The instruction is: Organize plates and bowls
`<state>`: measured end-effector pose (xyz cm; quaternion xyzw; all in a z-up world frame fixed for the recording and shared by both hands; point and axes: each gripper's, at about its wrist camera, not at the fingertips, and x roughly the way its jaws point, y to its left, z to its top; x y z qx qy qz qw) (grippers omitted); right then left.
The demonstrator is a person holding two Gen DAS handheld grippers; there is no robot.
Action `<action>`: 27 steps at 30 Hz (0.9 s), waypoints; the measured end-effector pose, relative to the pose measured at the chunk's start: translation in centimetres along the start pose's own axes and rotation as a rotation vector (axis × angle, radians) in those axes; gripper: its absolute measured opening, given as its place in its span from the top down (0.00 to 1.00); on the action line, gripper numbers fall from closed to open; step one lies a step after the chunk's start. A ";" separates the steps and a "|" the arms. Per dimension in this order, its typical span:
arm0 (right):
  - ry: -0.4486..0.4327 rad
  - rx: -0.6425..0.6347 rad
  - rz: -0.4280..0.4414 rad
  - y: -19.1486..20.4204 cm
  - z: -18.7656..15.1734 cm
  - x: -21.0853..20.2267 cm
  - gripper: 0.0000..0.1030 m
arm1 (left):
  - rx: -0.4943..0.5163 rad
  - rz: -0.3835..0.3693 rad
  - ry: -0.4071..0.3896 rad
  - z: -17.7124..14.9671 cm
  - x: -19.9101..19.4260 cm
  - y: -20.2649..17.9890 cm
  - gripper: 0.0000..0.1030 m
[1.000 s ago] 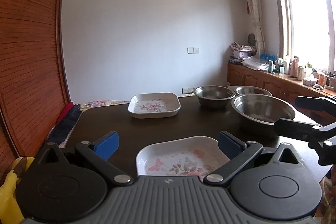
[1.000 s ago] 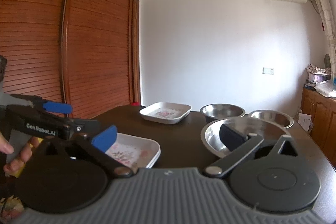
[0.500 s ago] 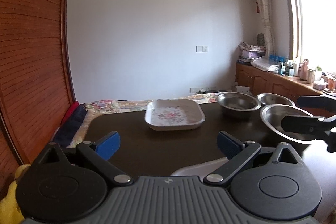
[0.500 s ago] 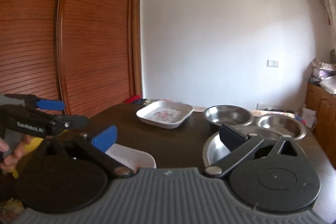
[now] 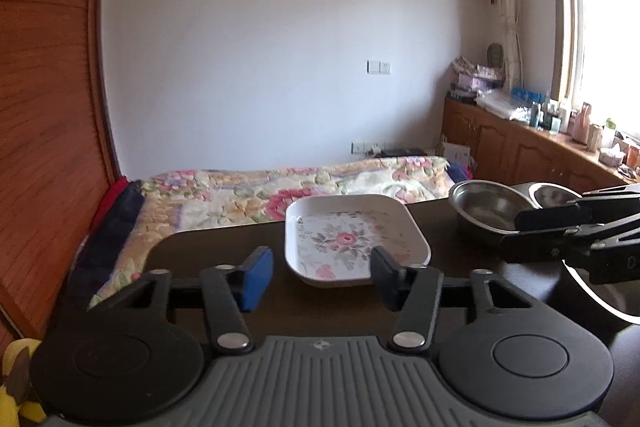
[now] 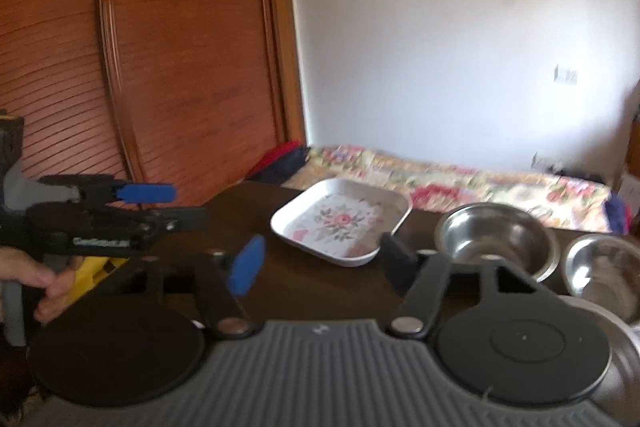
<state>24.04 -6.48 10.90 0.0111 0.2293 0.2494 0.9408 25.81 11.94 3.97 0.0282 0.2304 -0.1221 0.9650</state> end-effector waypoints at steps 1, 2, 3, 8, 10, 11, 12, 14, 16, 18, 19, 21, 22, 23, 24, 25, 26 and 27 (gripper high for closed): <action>0.042 0.023 0.005 -0.5 0.5 1.3 0.52 | -0.009 -0.008 0.014 0.4 1.0 0.3 0.28; 0.042 0.023 0.005 -0.5 0.5 1.3 0.55 | -0.021 -0.015 0.025 0.7 1.8 0.6 0.30; 0.078 0.023 0.000 -0.9 1.0 2.6 0.57 | -0.030 -0.022 0.034 0.9 2.4 0.9 0.31; 0.134 0.021 -0.012 -1.6 2.1 4.8 0.71 | -0.020 -0.021 0.071 2.3 6.3 1.7 0.39; 0.162 0.018 -0.028 -1.7 2.5 5.8 0.72 | -0.009 -0.020 0.087 2.6 7.8 1.9 0.39; 0.170 0.014 -0.031 -1.7 2.6 6.2 0.72 | -0.004 -0.020 0.095 2.7 8.3 2.1 0.40; 0.187 0.010 -0.041 -1.7 2.7 7.0 0.72 | 0.003 -0.020 0.107 2.7 8.9 2.2 0.41; 0.191 0.004 -0.050 -1.7 2.7 7.2 0.72 | 0.020 -0.023 0.129 2.6 10.0 2.2 0.44; 0.213 0.016 -0.051 -1.9 2.4 7.9 0.72 | 0.028 -0.016 0.142 2.5 10.8 2.4 0.44; 0.234 0.019 -0.053 -2.1 2.4 8.6 0.72 | 0.033 -0.012 0.151 2.3 11.4 2.4 0.44; 0.249 0.022 -0.067 -2.5 2.7 9.3 0.72 | 0.033 -0.012 0.154 2.3 11.7 2.5 0.44; 0.262 0.020 -0.072 -2.7 2.7 9.7 0.71 | 0.030 -0.013 0.156 2.3 12.1 2.5 0.44; 0.271 0.019 -0.080 -2.9 2.9 10.1 0.71 | 0.031 -0.012 0.158 2.4 12.4 2.5 0.44; 0.277 0.020 -0.081 -3.0 2.9 10.5 0.71 | 0.029 -0.009 0.158 2.4 12.6 2.3 0.44; 0.284 0.024 -0.081 -3.2 3.0 10.9 0.71 | 0.028 -0.005 0.159 2.4 12.7 2.3 0.44; 0.293 0.032 -0.076 -3.3 3.0 11.2 0.71 | 0.026 -0.003 0.161 2.3 12.9 2.4 0.44; 0.298 0.034 -0.078 -3.4 3.1 11.5 0.71 | 0.026 -0.002 0.166 2.2 13.0 2.4 0.44; 0.296 0.030 -0.084 -3.5 3.1 11.7 0.71 | 0.029 0.001 0.171 2.2 13.1 2.3 0.44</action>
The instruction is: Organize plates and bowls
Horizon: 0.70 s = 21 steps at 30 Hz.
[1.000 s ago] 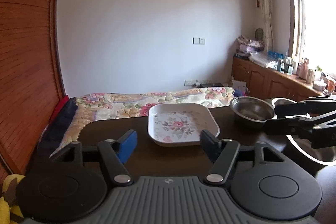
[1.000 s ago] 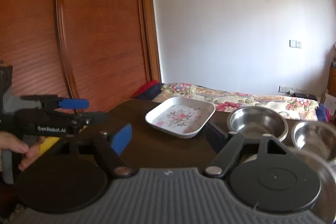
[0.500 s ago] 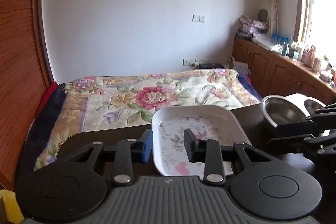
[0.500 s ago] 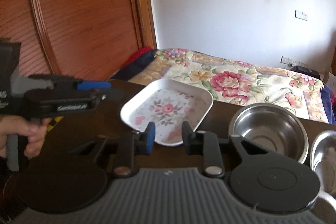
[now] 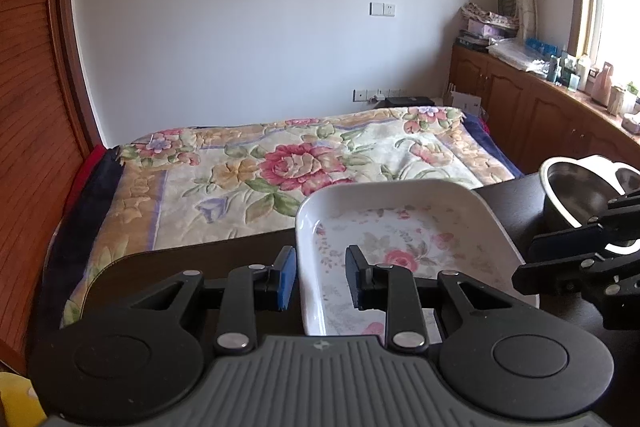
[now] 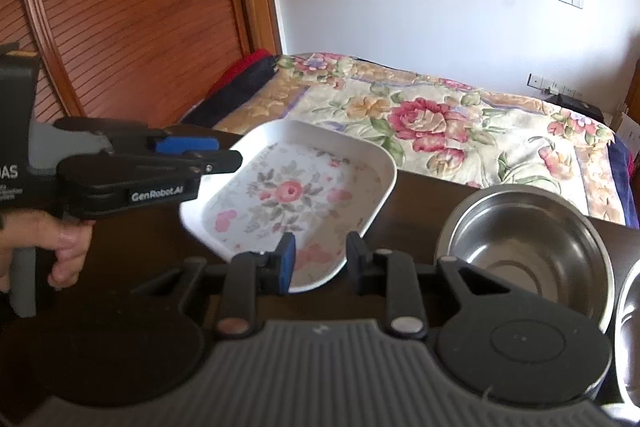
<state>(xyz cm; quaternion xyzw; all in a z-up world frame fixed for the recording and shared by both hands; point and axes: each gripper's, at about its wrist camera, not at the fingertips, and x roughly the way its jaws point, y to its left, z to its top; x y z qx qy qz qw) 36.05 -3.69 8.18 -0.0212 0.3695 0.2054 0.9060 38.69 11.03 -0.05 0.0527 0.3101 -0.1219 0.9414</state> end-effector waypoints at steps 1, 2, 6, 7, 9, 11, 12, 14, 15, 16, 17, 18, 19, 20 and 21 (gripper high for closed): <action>-0.001 0.002 -0.004 -0.1 0.0 0.2 0.71 | 0.002 0.004 0.002 0.0 0.2 0.1 0.44; 0.005 0.007 -0.003 -0.2 0.0 0.4 0.71 | -0.001 0.005 0.003 -0.1 0.3 0.2 0.44; 0.020 0.008 -0.007 -0.3 0.2 0.9 0.71 | -0.011 -0.001 0.020 -0.2 1.0 0.6 0.44; 0.026 0.004 -0.008 -0.2 0.3 1.0 0.71 | -0.010 -0.001 0.022 -0.2 1.1 0.7 0.47; 0.043 -0.013 -0.018 0.0 0.4 1.4 0.71 | -0.007 0.002 0.022 -0.3 1.0 0.6 0.51; 0.057 -0.018 -0.028 0.1 0.6 1.7 0.71 | -0.006 0.004 0.022 -0.3 1.0 0.5 0.52; 0.065 -0.028 -0.032 0.2 0.7 1.9 0.71 | -0.006 0.004 0.023 -0.3 1.0 0.5 0.52; 0.076 -0.036 -0.045 0.2 0.9 2.0 0.71 | -0.002 0.005 0.030 -0.3 1.1 0.5 0.54; 0.080 -0.038 -0.045 0.1 1.0 2.1 0.71 | -0.002 0.005 0.032 -0.4 1.2 0.4 0.55; 0.085 -0.038 -0.047 0.0 1.1 2.2 0.71 | -0.006 0.004 0.035 -0.4 1.2 0.4 0.55; 0.094 -0.041 -0.050 -0.1 1.2 2.4 0.71 | -0.010 0.002 0.032 -0.4 1.2 0.5 0.55; 0.102 -0.045 -0.053 -0.1 1.3 2.6 0.71 | -0.016 0.000 0.031 -0.4 1.2 0.6 0.55; 0.107 -0.045 -0.054 -0.1 1.3 2.7 0.70 | -0.021 -0.003 0.031 -0.4 1.2 0.8 0.55; 0.114 -0.047 -0.056 -0.1 1.4 2.9 0.70 | -0.024 -0.006 0.031 -0.4 1.2 0.8 0.55; 0.122 -0.052 -0.056 -0.1 1.4 3.1 0.70 | -0.027 -0.008 0.031 -0.4 1.2 0.9 0.55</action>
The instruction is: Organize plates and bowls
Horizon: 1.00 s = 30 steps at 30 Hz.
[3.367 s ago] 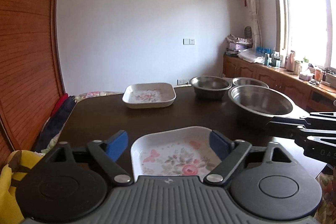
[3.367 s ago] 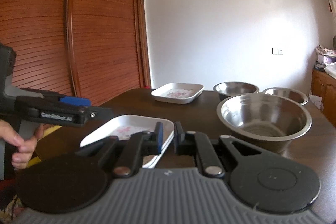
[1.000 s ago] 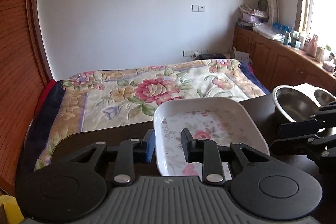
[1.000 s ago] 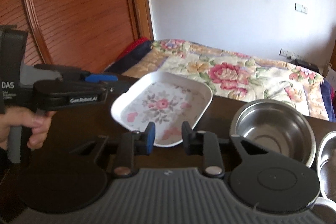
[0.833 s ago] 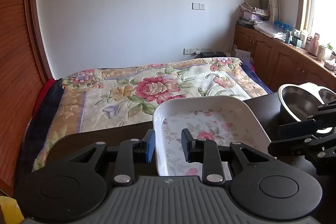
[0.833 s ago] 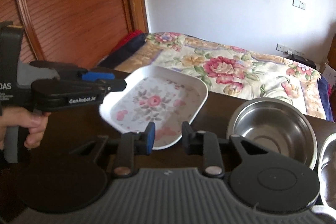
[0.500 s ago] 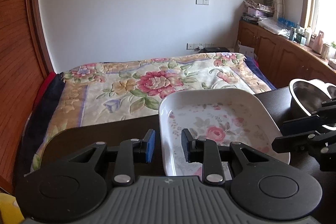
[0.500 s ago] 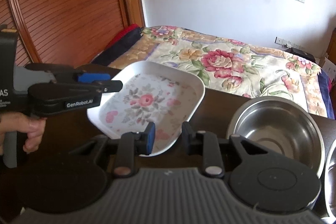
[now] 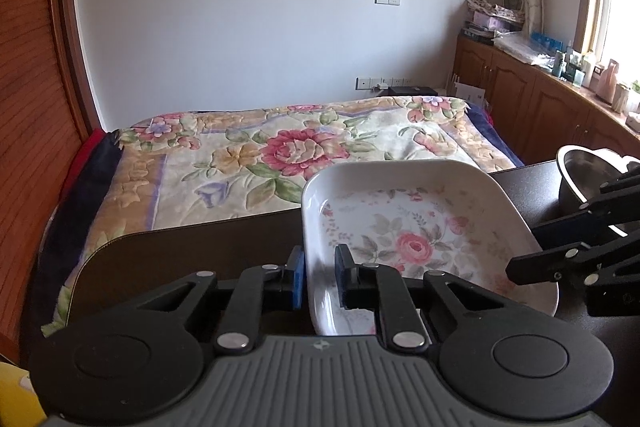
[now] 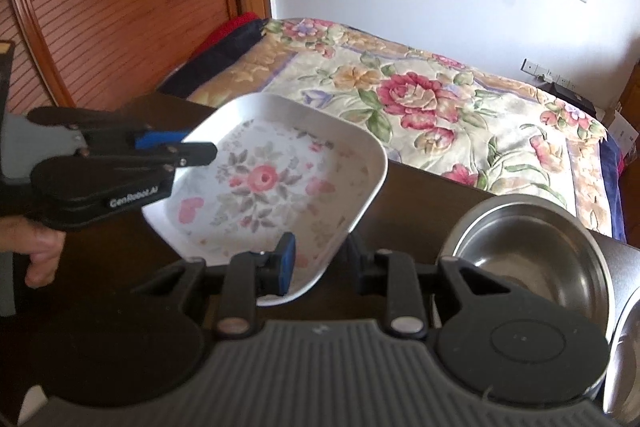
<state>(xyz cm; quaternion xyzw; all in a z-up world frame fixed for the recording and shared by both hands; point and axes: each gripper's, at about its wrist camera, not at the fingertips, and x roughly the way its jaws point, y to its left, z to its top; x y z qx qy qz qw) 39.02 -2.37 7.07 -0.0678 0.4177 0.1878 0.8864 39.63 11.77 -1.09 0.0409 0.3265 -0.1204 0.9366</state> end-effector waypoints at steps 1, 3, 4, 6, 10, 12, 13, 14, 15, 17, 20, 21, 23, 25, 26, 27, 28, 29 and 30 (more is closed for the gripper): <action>0.006 -0.003 -0.002 0.1 0.0 0.1 0.70 | -0.002 -0.003 0.001 0.0 0.0 0.1 0.55; 0.013 -0.019 -0.010 0.4 0.0 0.3 0.70 | -0.008 -0.010 0.006 0.0 0.0 0.3 0.55; 0.021 -0.029 -0.013 0.6 0.0 0.5 0.70 | -0.013 -0.013 0.009 0.0 -0.1 0.3 0.55; 0.026 -0.033 -0.011 0.6 0.0 0.6 0.70 | -0.015 -0.007 0.010 -0.1 -0.2 0.2 0.55; 0.024 -0.031 -0.018 0.8 0.2 0.8 0.74 | -0.046 -0.001 0.018 -0.7 -1.0 0.2 0.55; 0.009 -0.007 -0.033 0.8 0.2 0.5 0.75 | -0.068 -0.013 0.018 -1.0 -1.5 0.6 0.55; -0.009 -0.017 -0.042 0.9 0.1 0.3 0.78 | -0.089 -0.023 0.022 -1.1 -1.7 0.9 0.55; -0.025 -0.013 -0.043 0.8 0.0 0.0 0.80 | -0.103 -0.029 0.022 -1.2 -2.1 1.1 0.55; -0.034 0.001 -0.034 0.6 0.0 -0.2 0.81 | -0.112 -0.034 0.017 -1.3 -2.4 1.2 0.55; -0.054 0.021 -0.014 0.2 0.1 -0.6 0.86 | -0.114 -0.026 0.000 -1.3 -3.4 1.2 0.55; -0.083 0.034 0.004 0.3 -0.2 -1.3 0.87 | -0.109 -0.005 -0.023 -1.2 -4.8 0.9 0.56; -0.093 0.036 0.010 0.4 -0.3 -1.5 0.87 | -0.107 -0.002 -0.027 -1.3 -5.3 0.7 0.56; -0.110 0.036 0.016 0.6 -0.7 -2.1 0.87 | -0.103 0.004 -0.037 -1.3 -6.4 0.4 0.56; -0.124 0.043 0.026 0.7 -0.9 -2.8 0.87 | -0.101 0.005 -0.044 -1.5 -7.4 0.1 0.56; -0.128 0.044 0.032 0.7 -1.1 -3.1 0.87 | -0.097 0.010 -0.048 -1.6 -7.9 -0.1 0.56; -0.134 0.046 0.037 0.7 -1.2 -3.5 0.88 | -0.093 0.014 -0.053 -1.5 -8.4 -0.5 0.56; -0.141 0.049 0.041 0.7 -1.5 -3.9 0.88 | -0.094 0.017 -0.058 -1.5 -8.8 -0.7 0.56; -0.147 0.048 0.045 0.7 -1.7 -4.4 0.88 | -0.094 0.021 -0.063 -1.6 -9.3 -0.9 0.56; -0.153 0.048 0.049 0.8 -1.9 -4.8 0.88 | -0.095 0.025 -0.067 -1.6 -9.8 -1.0 0.56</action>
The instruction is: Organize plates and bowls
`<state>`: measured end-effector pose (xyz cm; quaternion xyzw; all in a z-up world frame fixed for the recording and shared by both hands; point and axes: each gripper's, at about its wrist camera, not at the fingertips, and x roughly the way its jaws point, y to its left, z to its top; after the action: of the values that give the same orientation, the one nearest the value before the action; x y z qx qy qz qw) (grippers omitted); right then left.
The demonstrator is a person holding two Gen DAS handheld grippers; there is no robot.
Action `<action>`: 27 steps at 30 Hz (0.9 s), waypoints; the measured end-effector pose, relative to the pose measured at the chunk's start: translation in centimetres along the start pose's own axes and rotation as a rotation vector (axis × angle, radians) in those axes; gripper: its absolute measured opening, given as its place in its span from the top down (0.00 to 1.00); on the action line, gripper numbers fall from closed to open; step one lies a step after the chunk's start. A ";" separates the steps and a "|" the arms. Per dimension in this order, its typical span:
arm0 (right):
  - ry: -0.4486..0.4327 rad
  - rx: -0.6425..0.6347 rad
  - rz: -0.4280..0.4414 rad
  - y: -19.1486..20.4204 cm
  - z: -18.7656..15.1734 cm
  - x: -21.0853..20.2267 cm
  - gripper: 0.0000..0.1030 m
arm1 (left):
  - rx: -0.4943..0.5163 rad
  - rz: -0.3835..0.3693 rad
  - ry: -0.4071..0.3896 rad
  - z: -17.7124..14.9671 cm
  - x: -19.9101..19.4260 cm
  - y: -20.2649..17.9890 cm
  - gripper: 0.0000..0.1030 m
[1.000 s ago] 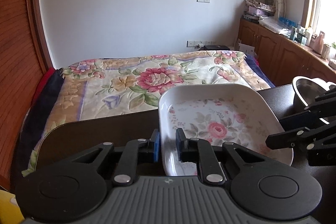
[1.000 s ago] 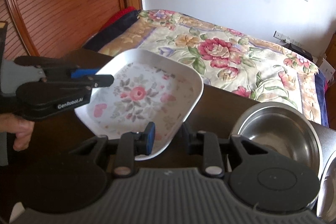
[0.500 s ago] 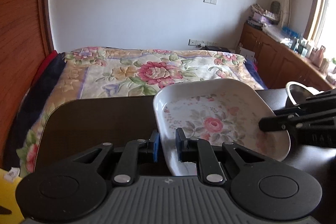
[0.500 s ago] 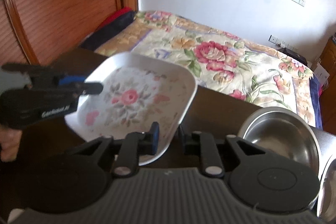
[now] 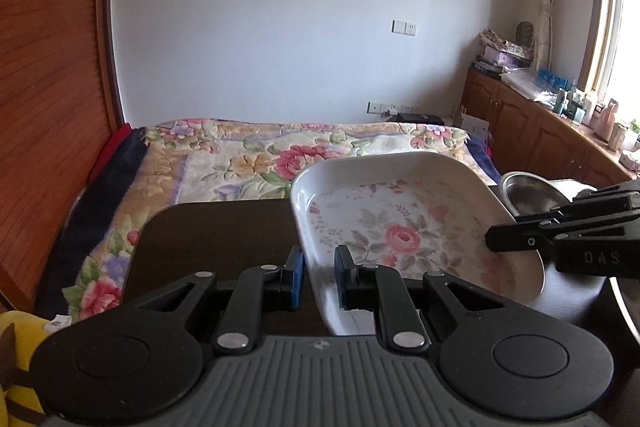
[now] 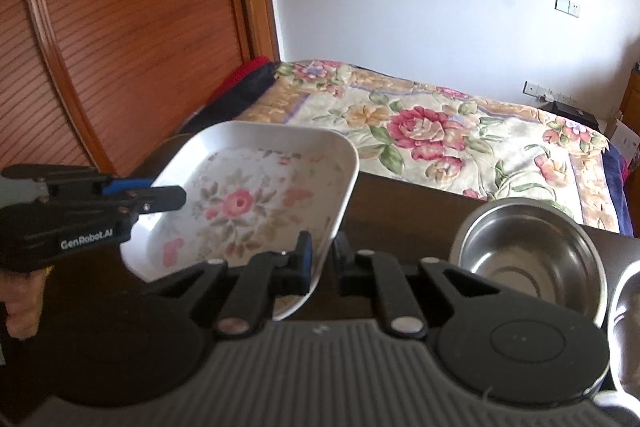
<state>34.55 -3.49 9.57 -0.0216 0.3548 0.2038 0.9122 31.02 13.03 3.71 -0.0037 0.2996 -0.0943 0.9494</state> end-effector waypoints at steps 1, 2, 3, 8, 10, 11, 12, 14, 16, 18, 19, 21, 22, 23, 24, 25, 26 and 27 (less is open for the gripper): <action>-0.005 0.001 0.004 0.0 -0.1 -0.4 0.88 | 0.000 0.005 -0.003 -0.1 -0.6 -0.3 0.56; -0.012 0.001 0.008 0.0 -0.4 -1.0 0.88 | 0.002 0.007 -0.005 -0.3 -1.0 -0.5 0.56; -0.018 0.000 0.013 0.1 -0.6 -1.5 0.88 | 0.002 0.008 -0.009 -0.4 -1.5 -0.7 0.56; -0.055 0.002 0.022 0.4 -1.7 -4.2 0.88 | 0.000 0.002 -0.020 -1.7 -4.2 -1.7 0.56; -0.062 0.002 0.027 0.5 -2.2 -5.2 0.88 | 0.007 0.007 -0.023 -2.2 -5.1 -2.2 0.56; -0.067 0.002 0.029 0.6 -2.6 -5.7 0.88 | 0.009 0.011 -0.024 -2.5 -5.7 -2.5 0.56; -0.071 0.005 0.032 0.6 -2.8 -6.0 0.88 | 0.010 0.014 -0.023 -2.8 -6.1 -2.8 0.56; -0.078 0.010 0.040 0.7 -3.5 -6.8 0.88 | 0.014 0.018 -0.025 -3.4 -7.1 -3.4 0.56; -0.084 0.013 0.042 0.8 -4.2 -7.4 0.88 | 0.016 0.016 -0.032 -3.8 -8.0 -3.9 0.56; -0.086 0.020 0.046 0.7 -4.9 -7.9 0.88 | 0.007 0.008 -0.032 -4.3 -8.6 -4.1 0.56; -0.087 0.023 0.050 0.7 -5.2 -8.1 0.88 | 0.008 0.008 -0.030 -4.6 -8.9 -4.3 0.56; -0.091 0.031 0.056 0.6 -6.0 -8.7 0.88 | 0.015 0.014 -0.030 -5.2 -9.6 -4.9 0.56; -0.092 0.034 0.059 0.6 -6.3 -8.9 0.88 | 0.019 0.016 -0.029 -5.5 -9.9 -5.1 0.56; -0.092 0.037 0.063 0.7 -6.6 -9.2 0.88 | 0.021 0.017 -0.030 -5.8 -10.2 -5.4 0.56; -0.092 0.041 0.066 0.7 -6.9 -9.3 0.88 | 0.023 0.016 -0.031 -6.1 -10.6 -5.7 0.56; -0.093 0.041 0.069 0.7 -7.2 -9.5 0.88 | 0.024 0.014 -0.032 -6.3 -10.9 -5.8 0.56; -0.095 0.041 0.071 0.7 -7.5 -9.7 0.88 | 0.027 0.014 -0.032 -6.6 -11.4 -6.1 0.56; -0.097 0.042 0.074 0.8 -7.8 -10.0 0.88 | 0.029 0.012 -0.032 -6.9 -11.8 -6.3 0.56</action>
<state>22.67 -7.76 10.39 0.0206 0.3150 0.2305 0.9205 16.53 9.30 5.17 0.0104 0.2827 -0.0930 0.9546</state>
